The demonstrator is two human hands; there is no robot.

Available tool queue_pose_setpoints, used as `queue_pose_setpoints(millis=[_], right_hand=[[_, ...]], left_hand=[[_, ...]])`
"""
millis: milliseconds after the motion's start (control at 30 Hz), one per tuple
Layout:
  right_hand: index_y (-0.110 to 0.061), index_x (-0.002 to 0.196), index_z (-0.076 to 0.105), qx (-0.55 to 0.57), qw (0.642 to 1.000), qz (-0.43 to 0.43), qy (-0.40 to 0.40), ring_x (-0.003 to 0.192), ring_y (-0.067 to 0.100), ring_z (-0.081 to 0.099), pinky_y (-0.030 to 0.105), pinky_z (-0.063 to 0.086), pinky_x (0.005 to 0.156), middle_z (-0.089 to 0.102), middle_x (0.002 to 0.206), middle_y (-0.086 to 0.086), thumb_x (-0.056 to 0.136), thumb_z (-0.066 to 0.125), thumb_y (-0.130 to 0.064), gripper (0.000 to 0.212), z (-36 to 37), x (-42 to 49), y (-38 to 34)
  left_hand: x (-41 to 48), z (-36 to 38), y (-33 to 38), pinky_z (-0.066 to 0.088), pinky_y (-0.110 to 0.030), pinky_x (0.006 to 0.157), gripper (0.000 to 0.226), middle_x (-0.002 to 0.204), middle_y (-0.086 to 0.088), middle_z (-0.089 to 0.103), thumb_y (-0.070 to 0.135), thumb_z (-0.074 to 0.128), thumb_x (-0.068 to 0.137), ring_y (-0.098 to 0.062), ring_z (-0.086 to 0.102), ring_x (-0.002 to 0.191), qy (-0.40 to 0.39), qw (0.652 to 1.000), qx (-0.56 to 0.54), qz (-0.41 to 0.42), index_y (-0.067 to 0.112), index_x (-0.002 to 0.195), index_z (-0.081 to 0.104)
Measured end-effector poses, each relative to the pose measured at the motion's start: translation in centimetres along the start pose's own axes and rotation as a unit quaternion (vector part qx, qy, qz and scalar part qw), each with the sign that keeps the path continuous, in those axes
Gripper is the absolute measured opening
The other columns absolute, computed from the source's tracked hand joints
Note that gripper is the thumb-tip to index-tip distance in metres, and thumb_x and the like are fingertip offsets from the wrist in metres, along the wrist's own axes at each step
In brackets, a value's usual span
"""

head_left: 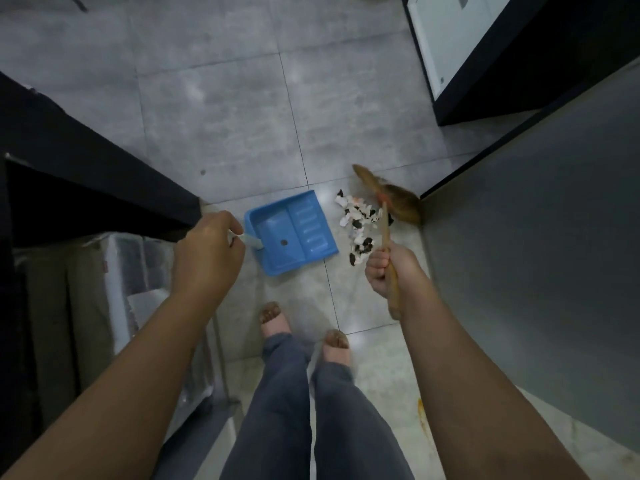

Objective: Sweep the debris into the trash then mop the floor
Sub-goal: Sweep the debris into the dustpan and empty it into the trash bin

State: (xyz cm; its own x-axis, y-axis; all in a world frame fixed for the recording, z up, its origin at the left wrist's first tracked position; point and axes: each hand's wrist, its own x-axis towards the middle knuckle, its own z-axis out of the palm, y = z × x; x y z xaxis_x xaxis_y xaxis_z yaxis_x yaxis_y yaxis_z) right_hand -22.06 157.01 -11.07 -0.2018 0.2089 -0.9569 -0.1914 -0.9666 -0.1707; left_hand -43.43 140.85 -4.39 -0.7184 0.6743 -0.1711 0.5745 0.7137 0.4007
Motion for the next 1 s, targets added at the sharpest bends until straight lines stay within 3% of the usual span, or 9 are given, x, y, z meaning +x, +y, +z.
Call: queue_pose_setpoints(millis=[200, 333, 600, 767, 1000], right_hand=[[-0.016, 0.075, 0.037, 0.063, 0.992, 0.034, -0.102, 0.025, 0.002, 0.031, 0.012, 0.022, 0.025, 0.032, 0.04, -0.008, 0.104, 0.025, -0.014, 0.032, -2.1, -4.2, 0.0], [-0.016, 0.071, 0.038, 0.023, 0.99, 0.03, -0.134, 0.025, 0.002, 0.03, 0.013, 0.022, 0.024, 0.032, 0.039, -0.008, 0.106, 0.029, -0.021, 0.037, -1.4, -6.9, -0.6], [-0.019, 0.065, 0.032, -0.203, 0.976, 0.051, -0.064, 0.024, 0.005, 0.027, 0.013, 0.019, 0.025, 0.03, 0.036, -0.006, 0.105, 0.024, -0.025, 0.041, 2.5, -1.2, -1.8], [-0.018, 0.065, 0.035, -0.214, 0.971, 0.101, -0.04, 0.023, 0.005, 0.03, 0.012, 0.02, 0.024, 0.031, 0.036, -0.006, 0.105, 0.022, -0.022, 0.042, -0.8, -2.0, 1.7], [-0.018, 0.069, 0.038, -0.164, 0.985, 0.046, -0.016, 0.024, 0.004, 0.027, 0.011, 0.018, 0.024, 0.03, 0.038, -0.007, 0.106, 0.033, -0.031, 0.04, -7.0, -8.9, 6.0]], left_hand=[[-3.6, 1.4, 1.1, 0.053, -0.042, 0.072, 0.009, 0.102, -0.01, 0.061, 0.012, 0.061, 0.087, -0.029, 0.059, 0.085, 0.003, 1.0, 0.006, -0.025, 0.013, 0.096, 0.063], [-4.9, 1.6, 1.5, 0.048, -0.037, 0.07, 0.007, 0.101, -0.01, 0.061, 0.012, 0.061, 0.087, -0.028, 0.057, 0.086, 0.012, 0.999, 0.015, -0.03, 0.012, 0.094, 0.062], [-6.6, 2.2, 0.6, 0.035, -0.03, 0.065, 0.006, 0.095, -0.009, 0.061, 0.012, 0.059, 0.085, -0.026, 0.055, 0.081, 0.028, 0.998, 0.011, -0.05, 0.012, 0.09, 0.063], [-8.0, 2.3, -0.6, 0.039, -0.031, 0.064, 0.005, 0.092, -0.009, 0.061, 0.014, 0.059, 0.085, -0.02, 0.05, 0.074, 0.025, 0.998, 0.003, -0.063, 0.013, 0.09, 0.063], [-10.3, 1.4, -2.3, 0.05, -0.037, 0.069, 0.009, 0.097, -0.013, 0.062, 0.01, 0.061, 0.084, -0.031, 0.059, 0.085, 0.013, 0.999, -0.014, -0.025, 0.01, 0.093, 0.064]])
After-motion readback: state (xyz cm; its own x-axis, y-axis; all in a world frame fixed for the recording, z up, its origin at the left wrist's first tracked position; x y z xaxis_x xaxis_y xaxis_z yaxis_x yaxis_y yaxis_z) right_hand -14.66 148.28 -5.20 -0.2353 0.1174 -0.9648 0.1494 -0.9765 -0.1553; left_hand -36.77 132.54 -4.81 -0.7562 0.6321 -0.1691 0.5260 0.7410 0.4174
